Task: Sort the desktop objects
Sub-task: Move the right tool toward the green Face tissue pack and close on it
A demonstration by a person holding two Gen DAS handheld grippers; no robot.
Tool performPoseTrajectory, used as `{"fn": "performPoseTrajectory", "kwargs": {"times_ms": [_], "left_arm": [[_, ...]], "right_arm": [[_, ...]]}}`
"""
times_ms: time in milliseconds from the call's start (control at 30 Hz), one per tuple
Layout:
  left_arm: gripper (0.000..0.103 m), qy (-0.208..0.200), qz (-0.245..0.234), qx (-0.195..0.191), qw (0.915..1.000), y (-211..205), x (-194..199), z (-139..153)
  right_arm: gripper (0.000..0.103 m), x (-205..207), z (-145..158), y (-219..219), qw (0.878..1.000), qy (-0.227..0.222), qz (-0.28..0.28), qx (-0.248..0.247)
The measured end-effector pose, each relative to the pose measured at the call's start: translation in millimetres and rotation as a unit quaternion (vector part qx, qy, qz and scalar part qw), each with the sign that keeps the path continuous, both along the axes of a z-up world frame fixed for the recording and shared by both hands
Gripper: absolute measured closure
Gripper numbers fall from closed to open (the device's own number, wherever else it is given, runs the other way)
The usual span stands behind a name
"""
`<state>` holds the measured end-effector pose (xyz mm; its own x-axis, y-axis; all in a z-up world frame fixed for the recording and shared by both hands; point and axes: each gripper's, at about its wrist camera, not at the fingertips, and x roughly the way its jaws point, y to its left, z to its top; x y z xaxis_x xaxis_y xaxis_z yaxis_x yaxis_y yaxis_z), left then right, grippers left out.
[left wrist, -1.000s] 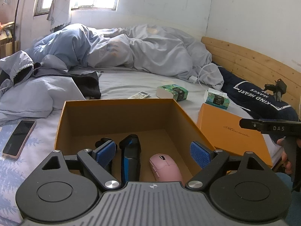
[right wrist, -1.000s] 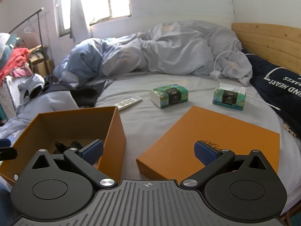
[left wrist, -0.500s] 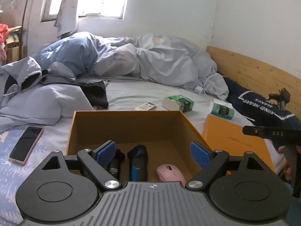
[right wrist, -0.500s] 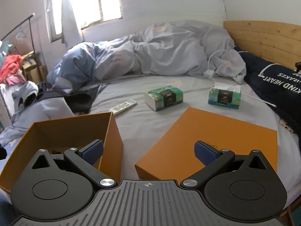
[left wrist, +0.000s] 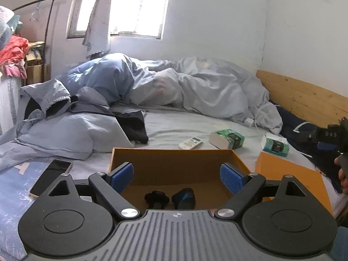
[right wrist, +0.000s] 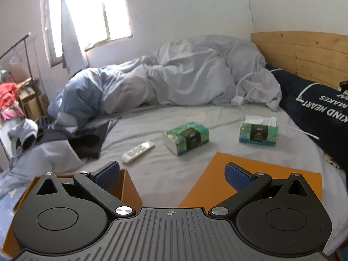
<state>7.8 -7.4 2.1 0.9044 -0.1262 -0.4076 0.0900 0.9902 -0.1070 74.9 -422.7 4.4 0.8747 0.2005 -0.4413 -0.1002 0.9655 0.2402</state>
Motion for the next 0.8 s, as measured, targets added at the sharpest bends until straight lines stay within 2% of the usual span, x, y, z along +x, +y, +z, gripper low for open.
{"fn": "performPoseTrajectory", "kwargs": {"times_ms": [133,233,267,367,800], "left_arm": [[0.011,-0.011,0.009,0.006,0.9999,2,0,1],[0.010,-0.027,0.015,0.033,0.9990,-1,-1,2],[0.002,-0.033,0.019,0.037,0.9986,0,-1,2],[0.000,-0.044,0.034,0.037,0.9977,4,-1,3],[0.000,-0.037,0.088,0.034,0.9949,29,16,-1]], "right_arm": [[0.000,17,8,0,1.000,-0.001,-0.004,0.009],[0.000,30,13,0,1.000,0.002,-0.008,0.017],[0.000,35,15,0,1.000,0.003,-0.009,0.020],[0.000,50,17,2,1.000,0.007,-0.013,0.026],[0.000,118,15,18,0.998,0.038,-0.031,0.046]]}}
